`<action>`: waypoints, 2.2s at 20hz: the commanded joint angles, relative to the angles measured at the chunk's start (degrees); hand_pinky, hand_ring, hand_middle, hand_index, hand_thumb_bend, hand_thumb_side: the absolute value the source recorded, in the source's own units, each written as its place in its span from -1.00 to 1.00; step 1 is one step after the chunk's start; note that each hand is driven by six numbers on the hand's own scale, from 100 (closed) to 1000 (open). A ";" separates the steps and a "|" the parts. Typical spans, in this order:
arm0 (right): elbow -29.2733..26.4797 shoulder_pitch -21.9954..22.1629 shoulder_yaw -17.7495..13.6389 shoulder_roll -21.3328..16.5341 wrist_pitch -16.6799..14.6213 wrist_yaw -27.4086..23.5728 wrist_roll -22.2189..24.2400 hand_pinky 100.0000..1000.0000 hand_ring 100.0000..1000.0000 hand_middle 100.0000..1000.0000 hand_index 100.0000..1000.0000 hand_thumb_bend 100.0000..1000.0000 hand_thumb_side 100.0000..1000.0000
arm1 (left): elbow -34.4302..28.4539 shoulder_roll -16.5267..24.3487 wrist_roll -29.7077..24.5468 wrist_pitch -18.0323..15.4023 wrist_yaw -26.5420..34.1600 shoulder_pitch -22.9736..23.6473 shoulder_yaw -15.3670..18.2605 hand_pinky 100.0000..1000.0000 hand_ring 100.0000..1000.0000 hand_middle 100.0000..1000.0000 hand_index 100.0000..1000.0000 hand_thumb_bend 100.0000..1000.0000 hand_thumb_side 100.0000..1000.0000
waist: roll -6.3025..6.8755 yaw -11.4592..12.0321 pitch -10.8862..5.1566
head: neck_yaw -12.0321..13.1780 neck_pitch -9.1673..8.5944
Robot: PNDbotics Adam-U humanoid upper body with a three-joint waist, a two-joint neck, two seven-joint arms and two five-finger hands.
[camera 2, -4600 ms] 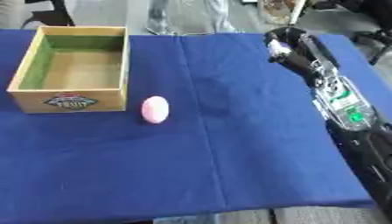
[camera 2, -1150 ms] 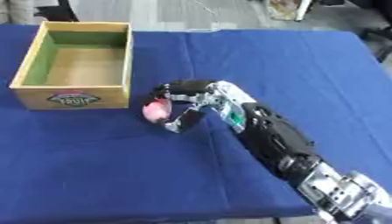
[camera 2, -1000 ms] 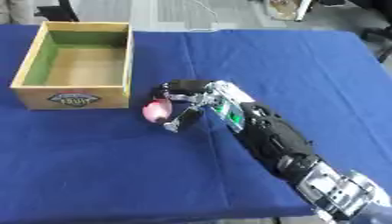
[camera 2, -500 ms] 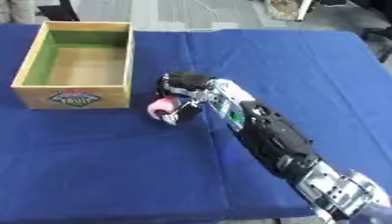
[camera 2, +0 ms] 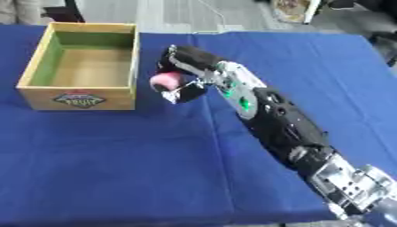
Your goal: Pick up objects on the table and place them in the box.
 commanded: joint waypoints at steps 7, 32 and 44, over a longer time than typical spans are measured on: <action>-1.28 -7.15 -2.47 -3.77 2.67 -5.49 -1.54 -0.96 -0.12 -0.36 -0.03 -1.00 -0.75 | -2.07 0.63 -2.81 0.15 1.47 -3.97 -2.94 0.18 0.48 -0.02 0.31 -0.29 -1.00 | -1.24 8.40 -0.43 | -3.27 -2.38; 15.76 -13.07 -3.35 0.66 4.93 13.90 -1.07 0.91 1.00 0.84 0.81 -1.00 -0.22 | -3.50 -0.04 -6.07 0.62 2.80 -7.49 -5.75 0.18 0.48 -0.02 0.31 -0.24 -1.00 | -2.76 16.63 1.21 | -9.84 -5.77; 6.20 -7.58 -7.34 1.56 8.35 9.68 -7.19 0.68 1.00 0.67 0.74 -1.00 -0.84 | -2.73 0.27 -4.29 0.35 2.04 -5.44 -3.74 0.18 0.48 -0.02 0.31 -0.22 -1.00 | -1.75 9.78 0.20 | -6.11 -3.89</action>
